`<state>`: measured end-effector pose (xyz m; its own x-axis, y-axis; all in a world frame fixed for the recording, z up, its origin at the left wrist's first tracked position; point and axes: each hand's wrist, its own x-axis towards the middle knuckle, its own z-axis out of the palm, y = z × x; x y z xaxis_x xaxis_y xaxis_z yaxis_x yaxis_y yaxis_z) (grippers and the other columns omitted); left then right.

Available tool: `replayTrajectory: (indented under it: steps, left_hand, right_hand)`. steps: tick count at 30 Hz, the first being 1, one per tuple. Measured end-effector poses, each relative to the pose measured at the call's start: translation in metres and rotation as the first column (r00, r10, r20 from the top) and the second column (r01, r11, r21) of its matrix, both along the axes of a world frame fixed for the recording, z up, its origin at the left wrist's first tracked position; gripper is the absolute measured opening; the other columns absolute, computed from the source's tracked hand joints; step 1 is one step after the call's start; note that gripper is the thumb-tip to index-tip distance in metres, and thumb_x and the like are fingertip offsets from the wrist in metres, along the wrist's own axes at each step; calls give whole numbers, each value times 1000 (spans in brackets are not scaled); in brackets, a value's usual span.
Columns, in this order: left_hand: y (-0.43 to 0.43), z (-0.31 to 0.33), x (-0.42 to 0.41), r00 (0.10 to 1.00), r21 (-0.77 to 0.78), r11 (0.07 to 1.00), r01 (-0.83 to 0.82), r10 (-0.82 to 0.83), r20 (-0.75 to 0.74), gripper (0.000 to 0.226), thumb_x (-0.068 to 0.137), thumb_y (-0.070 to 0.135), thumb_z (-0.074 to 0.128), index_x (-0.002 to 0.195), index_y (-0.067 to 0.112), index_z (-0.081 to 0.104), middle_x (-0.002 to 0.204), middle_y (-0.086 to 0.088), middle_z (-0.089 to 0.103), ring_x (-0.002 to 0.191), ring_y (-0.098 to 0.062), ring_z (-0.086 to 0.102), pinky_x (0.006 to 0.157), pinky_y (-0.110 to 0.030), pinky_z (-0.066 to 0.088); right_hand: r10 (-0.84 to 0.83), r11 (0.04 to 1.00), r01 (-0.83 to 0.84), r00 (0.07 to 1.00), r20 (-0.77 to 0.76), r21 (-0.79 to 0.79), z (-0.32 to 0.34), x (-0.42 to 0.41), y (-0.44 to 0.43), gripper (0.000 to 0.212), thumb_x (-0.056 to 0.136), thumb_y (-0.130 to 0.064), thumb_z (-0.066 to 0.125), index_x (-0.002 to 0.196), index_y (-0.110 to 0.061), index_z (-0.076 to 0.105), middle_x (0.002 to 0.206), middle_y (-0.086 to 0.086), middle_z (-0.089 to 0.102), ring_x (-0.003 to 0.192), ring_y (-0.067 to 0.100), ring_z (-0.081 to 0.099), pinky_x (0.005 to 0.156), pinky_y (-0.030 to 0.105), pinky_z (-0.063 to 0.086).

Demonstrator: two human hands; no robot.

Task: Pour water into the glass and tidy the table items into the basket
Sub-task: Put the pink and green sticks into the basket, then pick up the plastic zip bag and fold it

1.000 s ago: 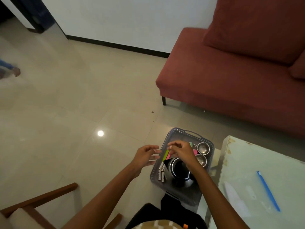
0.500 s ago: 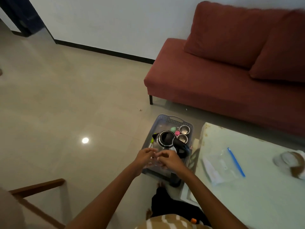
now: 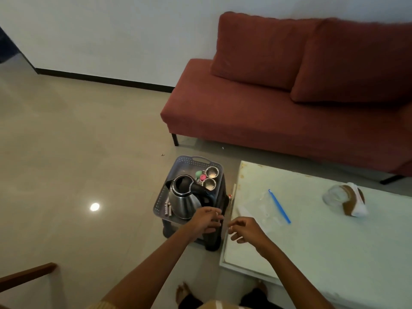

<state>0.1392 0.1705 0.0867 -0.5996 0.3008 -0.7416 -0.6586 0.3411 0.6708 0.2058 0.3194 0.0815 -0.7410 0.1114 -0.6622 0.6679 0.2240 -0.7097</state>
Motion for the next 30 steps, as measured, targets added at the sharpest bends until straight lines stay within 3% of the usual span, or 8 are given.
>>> replayTrajectory:
  steps: [5, 9, 14, 21, 24, 27, 30]
  left_hand:
    - [96, -10, 13, 999, -74, 997, 30, -26, 44, 16, 97, 16, 43, 101, 15, 59, 90, 1, 64, 70, -10, 58, 60, -19, 44]
    - [155, -29, 28, 987, -152, 977, 147, -136, 84, 20, 96, 21, 45, 106, 14, 60, 101, -2, 66, 73, -11, 60, 62, -19, 45]
    - [205, -43, 31, 969, -220, 944, 244, -230, 86, 14, 93, 16, 49, 102, 14, 60, 101, -3, 66, 76, -11, 60, 64, -18, 45]
    - [232, -88, 5, 987, -211, 966, 151, -133, 95, 11, 94, 11, 48, 96, 13, 58, 101, -7, 63, 75, -13, 57, 66, -21, 44]
    - [231, -120, 3, 991, -253, 963, 93, -67, 112, 13, 95, 11, 47, 100, 10, 58, 99, -7, 63, 74, -14, 57, 67, -23, 43]
    - [225, -147, 3, 988, -309, 946, 95, -53, 143, 16, 96, 11, 45, 105, 10, 58, 97, -6, 65, 72, -12, 58, 66, -23, 43]
    - [226, -169, 0, 989, -339, 936, 96, -50, 142, 20, 96, 12, 45, 109, 9, 60, 102, -7, 65, 73, -12, 58, 65, -21, 44]
  right_hand:
    - [-19, 999, 21, 998, 64, -25, -25, 26, 98, 13, 88, -9, 51, 89, -12, 64, 86, 9, 67, 67, 16, 64, 63, 22, 50]
    - [-83, 997, 82, 987, 138, 11, -58, 45, 166, 15, 90, -11, 49, 91, -9, 63, 85, 10, 66, 64, 16, 62, 58, 20, 49]
    - [-130, 992, 127, 962, 242, 24, -91, 58, 225, 15, 88, -10, 48, 87, -7, 63, 82, 11, 65, 62, 17, 60, 54, 20, 47]
    - [-343, 939, 326, 916, 207, 110, -162, 24, 262, 17, 84, -5, 48, 81, -3, 65, 66, 10, 63, 55, 19, 57, 53, 26, 47]
    - [-353, 927, 317, 918, 179, 199, -207, 5, 261, 18, 84, -9, 49, 83, -4, 66, 84, 19, 70, 74, 32, 65, 68, 37, 53]
    - [-263, 918, 199, 953, 151, 343, -240, -5, 254, 23, 84, -9, 53, 102, -3, 65, 109, 19, 65, 103, 34, 61, 83, 35, 49]
    - [-238, 897, 169, 963, 124, 408, -266, -17, 252, 31, 88, -15, 54, 116, -4, 56, 120, 18, 56, 110, 34, 55, 87, 37, 46]
